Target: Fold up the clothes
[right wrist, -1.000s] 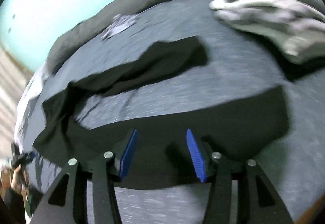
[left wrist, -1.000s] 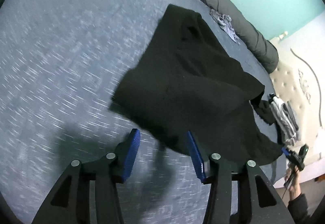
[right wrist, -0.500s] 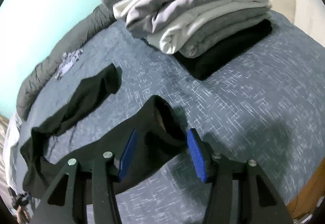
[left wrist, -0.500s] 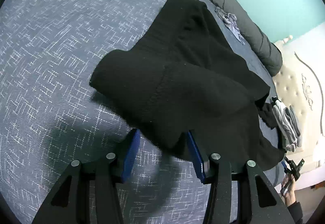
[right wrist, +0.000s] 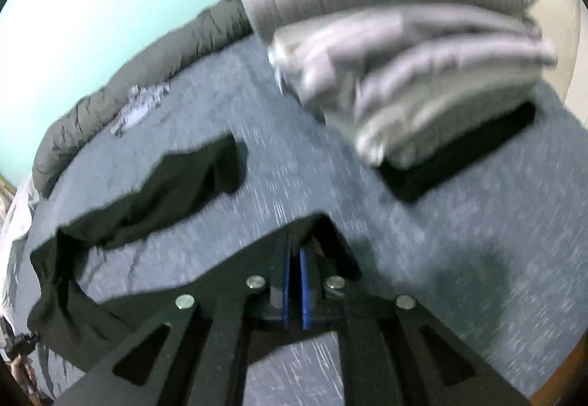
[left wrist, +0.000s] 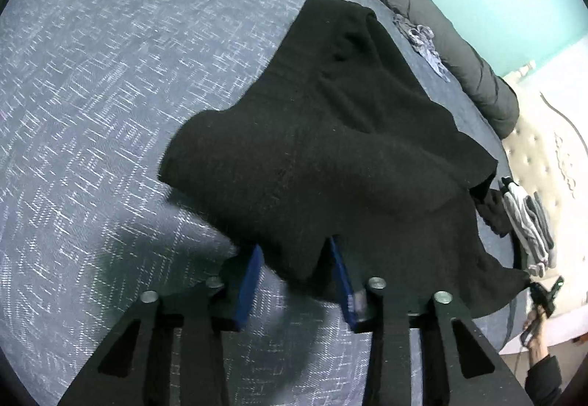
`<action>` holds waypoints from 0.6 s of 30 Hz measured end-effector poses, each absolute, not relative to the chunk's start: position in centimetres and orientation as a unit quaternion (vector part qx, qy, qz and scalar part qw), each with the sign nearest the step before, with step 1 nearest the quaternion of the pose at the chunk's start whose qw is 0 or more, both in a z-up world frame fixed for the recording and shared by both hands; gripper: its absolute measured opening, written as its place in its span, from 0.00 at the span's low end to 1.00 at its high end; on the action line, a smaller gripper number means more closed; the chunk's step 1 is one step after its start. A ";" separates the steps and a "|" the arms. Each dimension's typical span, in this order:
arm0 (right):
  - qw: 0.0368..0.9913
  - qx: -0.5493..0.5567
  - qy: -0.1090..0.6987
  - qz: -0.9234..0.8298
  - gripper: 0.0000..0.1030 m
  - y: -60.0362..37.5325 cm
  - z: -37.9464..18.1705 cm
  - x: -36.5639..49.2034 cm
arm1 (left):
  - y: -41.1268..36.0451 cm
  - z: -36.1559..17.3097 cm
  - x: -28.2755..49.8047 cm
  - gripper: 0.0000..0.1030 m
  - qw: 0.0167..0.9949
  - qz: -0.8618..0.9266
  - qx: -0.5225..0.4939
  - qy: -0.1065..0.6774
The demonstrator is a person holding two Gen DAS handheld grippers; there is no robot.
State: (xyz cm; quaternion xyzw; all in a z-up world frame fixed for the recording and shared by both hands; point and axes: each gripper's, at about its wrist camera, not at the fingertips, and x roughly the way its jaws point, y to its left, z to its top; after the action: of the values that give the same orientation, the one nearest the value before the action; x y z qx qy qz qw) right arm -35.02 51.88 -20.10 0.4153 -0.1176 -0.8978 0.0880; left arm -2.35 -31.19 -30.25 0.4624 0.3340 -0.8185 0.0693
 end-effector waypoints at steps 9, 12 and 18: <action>0.048 0.442 -0.057 -0.894 0.04 51.2 -17.9 -37.0 | -31.0 -29.8 -2.1 0.29 0.067 -0.823 0.466 0.317; 0.046 0.475 -0.057 -0.877 0.04 51.5 -20.3 -37.7 | -30.9 -29.9 -2.1 0.29 0.069 -0.822 0.465 0.321; 0.001 0.487 -0.062 -0.871 0.21 53.6 -22.5 -37.2 | -30.8 -29.7 -1.9 0.29 0.069 -0.823 0.462 0.324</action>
State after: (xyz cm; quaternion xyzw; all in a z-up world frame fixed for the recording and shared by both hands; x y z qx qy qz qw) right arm -37.25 53.62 -22.48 0.4866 -0.0619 -0.8714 0.0007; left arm -1.89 -30.83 -29.75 0.4622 0.3238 -0.8227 0.0692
